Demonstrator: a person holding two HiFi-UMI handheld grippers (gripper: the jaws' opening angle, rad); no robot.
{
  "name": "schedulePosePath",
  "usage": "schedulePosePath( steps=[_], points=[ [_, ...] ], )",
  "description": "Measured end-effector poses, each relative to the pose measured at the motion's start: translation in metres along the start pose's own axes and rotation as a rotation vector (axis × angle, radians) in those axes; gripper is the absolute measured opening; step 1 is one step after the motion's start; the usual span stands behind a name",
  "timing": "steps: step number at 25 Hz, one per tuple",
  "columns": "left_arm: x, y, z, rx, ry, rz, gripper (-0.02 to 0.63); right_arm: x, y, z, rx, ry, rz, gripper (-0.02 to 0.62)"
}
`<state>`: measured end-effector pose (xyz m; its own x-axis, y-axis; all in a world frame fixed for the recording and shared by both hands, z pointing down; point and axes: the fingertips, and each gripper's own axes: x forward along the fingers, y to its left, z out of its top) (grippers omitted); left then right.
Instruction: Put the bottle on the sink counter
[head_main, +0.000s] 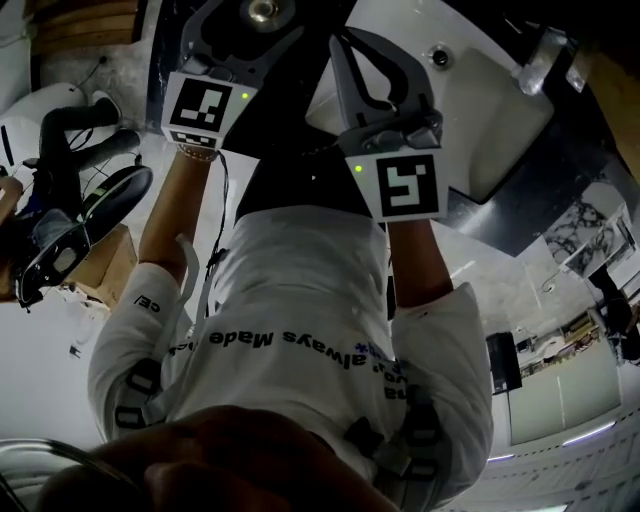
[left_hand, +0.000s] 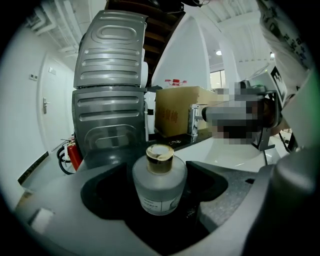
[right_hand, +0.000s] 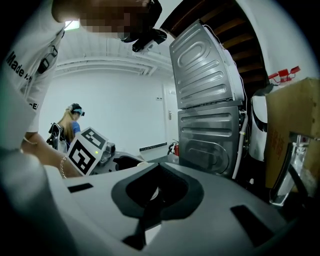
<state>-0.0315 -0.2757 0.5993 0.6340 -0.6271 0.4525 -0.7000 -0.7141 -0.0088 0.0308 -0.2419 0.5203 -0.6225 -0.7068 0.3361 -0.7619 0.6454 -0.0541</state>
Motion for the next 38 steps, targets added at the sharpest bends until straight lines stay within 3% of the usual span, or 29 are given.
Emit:
schedulePosePath(
  steps=[5,10,20,24,32,38],
  points=[
    [-0.022,0.000,0.036,0.005,-0.055,0.023,0.356,-0.017,0.000,0.026,-0.030,-0.039,-0.011,0.006],
    [-0.053,-0.019,0.086,-0.040,-0.118,0.003,0.356,-0.041,0.007,0.057,-0.060,-0.057,-0.014,0.006],
    [-0.107,-0.075,0.169,-0.129,-0.206,-0.119,0.354,-0.100,0.013,0.121,-0.053,-0.111,-0.026,0.005],
    [-0.132,-0.089,0.194,-0.101,-0.256,-0.158,0.353,-0.123,0.020,0.145,-0.049,-0.140,-0.041,0.005],
    [-0.167,-0.120,0.241,-0.075,-0.350,-0.199,0.261,-0.163,0.037,0.187,-0.060,-0.192,-0.042,0.006],
    [-0.185,-0.133,0.263,-0.080,-0.390,-0.209,0.156,-0.185,0.048,0.206,-0.075,-0.223,-0.044,0.006]
  ],
)
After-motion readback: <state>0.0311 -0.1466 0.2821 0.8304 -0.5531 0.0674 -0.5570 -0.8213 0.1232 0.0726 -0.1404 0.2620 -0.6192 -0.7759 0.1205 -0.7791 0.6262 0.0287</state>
